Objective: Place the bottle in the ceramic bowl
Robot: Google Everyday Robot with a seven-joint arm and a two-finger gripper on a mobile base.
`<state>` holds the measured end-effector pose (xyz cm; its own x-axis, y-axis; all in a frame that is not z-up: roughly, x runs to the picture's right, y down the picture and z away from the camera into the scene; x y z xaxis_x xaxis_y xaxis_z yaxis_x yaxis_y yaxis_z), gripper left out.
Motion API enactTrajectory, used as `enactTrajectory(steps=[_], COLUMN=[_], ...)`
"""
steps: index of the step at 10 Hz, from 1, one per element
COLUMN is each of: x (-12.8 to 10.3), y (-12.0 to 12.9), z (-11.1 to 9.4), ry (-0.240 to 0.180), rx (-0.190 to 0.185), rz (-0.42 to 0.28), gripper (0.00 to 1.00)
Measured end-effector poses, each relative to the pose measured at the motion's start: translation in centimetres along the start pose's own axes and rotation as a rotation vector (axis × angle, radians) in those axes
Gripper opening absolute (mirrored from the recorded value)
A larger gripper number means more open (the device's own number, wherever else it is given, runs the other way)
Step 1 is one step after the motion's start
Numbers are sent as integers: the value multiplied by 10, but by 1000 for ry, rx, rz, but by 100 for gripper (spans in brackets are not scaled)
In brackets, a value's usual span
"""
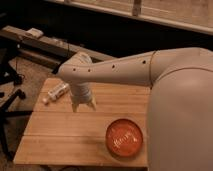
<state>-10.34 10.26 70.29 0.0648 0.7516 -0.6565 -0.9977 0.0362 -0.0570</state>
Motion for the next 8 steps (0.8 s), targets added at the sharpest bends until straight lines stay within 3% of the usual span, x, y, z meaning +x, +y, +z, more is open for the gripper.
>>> enactTrajectory(steps=[2,4,8], x=[-1,-10,-61], y=[0,12,63], z=[1,9,45], ry=[1,0,-6], rx=[2,41,105], rz=[-1,-35,-59], gripper=[65,65,65])
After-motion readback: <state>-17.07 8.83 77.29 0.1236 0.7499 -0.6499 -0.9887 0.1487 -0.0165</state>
